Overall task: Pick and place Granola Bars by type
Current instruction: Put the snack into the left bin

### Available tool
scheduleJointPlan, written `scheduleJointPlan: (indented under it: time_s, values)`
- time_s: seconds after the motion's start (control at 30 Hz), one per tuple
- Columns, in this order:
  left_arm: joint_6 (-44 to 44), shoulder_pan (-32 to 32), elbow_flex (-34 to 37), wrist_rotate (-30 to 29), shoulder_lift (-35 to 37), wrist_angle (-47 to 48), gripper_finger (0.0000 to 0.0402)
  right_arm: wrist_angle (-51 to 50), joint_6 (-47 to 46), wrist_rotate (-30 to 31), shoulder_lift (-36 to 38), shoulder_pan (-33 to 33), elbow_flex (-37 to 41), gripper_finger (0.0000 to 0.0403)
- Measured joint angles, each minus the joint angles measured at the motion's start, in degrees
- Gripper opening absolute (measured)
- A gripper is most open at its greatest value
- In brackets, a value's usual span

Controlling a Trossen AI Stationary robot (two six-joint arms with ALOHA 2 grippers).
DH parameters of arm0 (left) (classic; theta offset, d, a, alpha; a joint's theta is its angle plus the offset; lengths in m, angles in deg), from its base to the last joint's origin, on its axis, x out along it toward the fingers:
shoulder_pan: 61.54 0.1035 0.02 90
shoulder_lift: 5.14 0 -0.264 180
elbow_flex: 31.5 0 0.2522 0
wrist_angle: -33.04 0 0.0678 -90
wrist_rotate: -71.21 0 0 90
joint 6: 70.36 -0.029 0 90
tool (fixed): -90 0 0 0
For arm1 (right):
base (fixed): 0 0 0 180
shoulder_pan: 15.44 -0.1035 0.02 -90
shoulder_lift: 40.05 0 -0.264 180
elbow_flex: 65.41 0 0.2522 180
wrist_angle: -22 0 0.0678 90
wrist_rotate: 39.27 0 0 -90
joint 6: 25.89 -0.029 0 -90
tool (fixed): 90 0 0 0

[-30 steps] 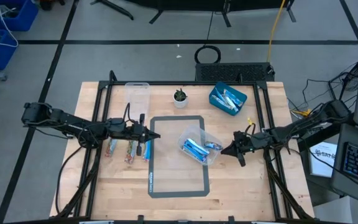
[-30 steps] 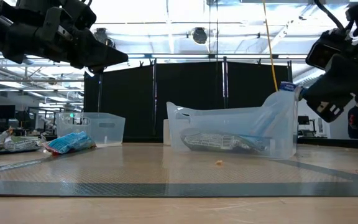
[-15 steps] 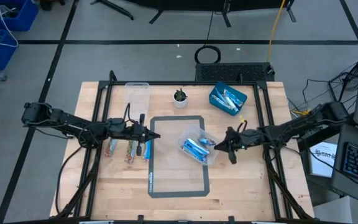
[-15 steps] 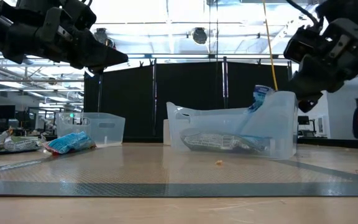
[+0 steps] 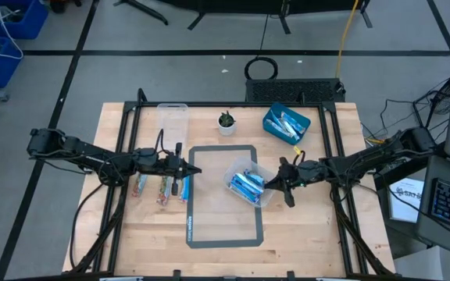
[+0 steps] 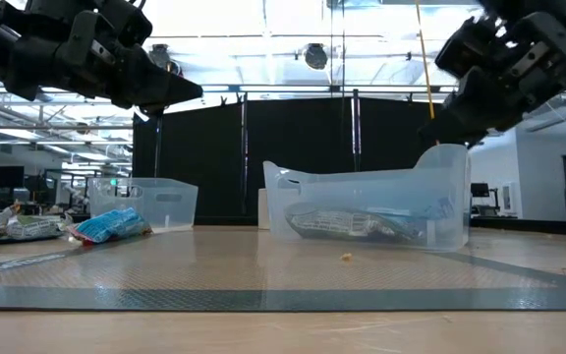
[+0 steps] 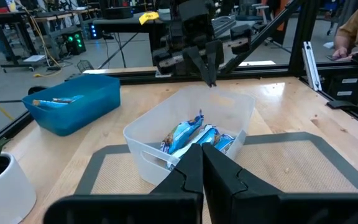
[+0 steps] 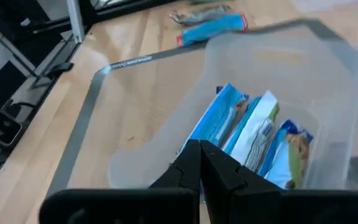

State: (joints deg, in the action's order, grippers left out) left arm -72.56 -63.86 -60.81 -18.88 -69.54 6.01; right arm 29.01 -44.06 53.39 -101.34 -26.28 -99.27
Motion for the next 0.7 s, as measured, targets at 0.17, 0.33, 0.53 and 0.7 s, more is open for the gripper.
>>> scheduleJointPlan:
  time_s: [0.17,0.33,0.53,0.7]
  values:
    - [0.1,0.0,0.0,0.0,0.0,0.0,0.0008,-5.7,4.1,0.8,8.5,-1.3,1.0,0.0000]
    - [0.2,0.0,0.0,0.0,0.0,0.2,0.0004,-6.0,10.1,3.1,18.0,-3.1,5.3,0.0000]
    - [0.2,0.0,0.0,0.0,0.0,0.2,0.0007,-4.2,14.8,-2.6,26.6,-3.5,11.0,0.0000]
    - [0.7,0.0,0.0,0.0,0.0,0.2,0.0008,-2.2,17.1,-8.8,32.6,-3.1,14.5,0.0000]
